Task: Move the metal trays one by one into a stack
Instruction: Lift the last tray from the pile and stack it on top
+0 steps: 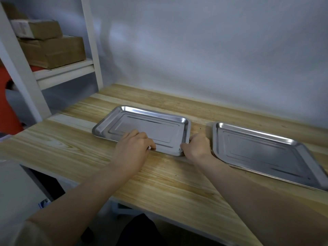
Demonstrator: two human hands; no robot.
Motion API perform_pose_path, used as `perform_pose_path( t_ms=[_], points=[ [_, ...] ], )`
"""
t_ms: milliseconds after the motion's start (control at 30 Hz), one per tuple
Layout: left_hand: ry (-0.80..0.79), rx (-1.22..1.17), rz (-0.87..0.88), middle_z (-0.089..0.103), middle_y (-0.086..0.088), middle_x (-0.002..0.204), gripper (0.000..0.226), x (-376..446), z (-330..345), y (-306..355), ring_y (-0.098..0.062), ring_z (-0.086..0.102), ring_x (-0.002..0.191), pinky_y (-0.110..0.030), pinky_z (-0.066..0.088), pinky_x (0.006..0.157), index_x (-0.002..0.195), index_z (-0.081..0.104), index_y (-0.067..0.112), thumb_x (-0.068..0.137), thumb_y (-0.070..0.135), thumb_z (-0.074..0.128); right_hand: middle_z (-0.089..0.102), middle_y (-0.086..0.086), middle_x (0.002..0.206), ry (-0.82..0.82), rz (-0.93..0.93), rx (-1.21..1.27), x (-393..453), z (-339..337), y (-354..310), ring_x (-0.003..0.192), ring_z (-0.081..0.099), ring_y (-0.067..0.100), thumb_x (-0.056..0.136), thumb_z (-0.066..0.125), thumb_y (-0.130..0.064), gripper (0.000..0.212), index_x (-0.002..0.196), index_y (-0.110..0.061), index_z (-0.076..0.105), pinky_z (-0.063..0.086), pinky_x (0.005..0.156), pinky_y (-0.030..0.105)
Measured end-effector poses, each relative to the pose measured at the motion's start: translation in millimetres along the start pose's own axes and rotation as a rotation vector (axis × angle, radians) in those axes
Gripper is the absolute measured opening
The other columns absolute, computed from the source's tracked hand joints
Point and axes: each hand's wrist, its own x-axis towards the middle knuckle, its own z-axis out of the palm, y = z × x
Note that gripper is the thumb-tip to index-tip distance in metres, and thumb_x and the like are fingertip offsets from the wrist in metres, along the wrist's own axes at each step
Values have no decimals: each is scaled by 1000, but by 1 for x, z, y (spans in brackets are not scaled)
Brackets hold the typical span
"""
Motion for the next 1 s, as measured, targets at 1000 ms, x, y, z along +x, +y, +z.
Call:
perform_pose_path(
  t_ms=[1000],
  points=[
    [-83, -1686, -1008, 65, -27, 115, 34, -5, -35, 20, -36, 67, 104, -42, 55, 90, 129, 48, 0, 96, 7, 51, 65, 19, 102, -193, 220, 861, -24, -18, -20, 85, 69, 31, 90, 60, 3, 15, 104, 1, 57, 62, 57, 36]
  ],
)
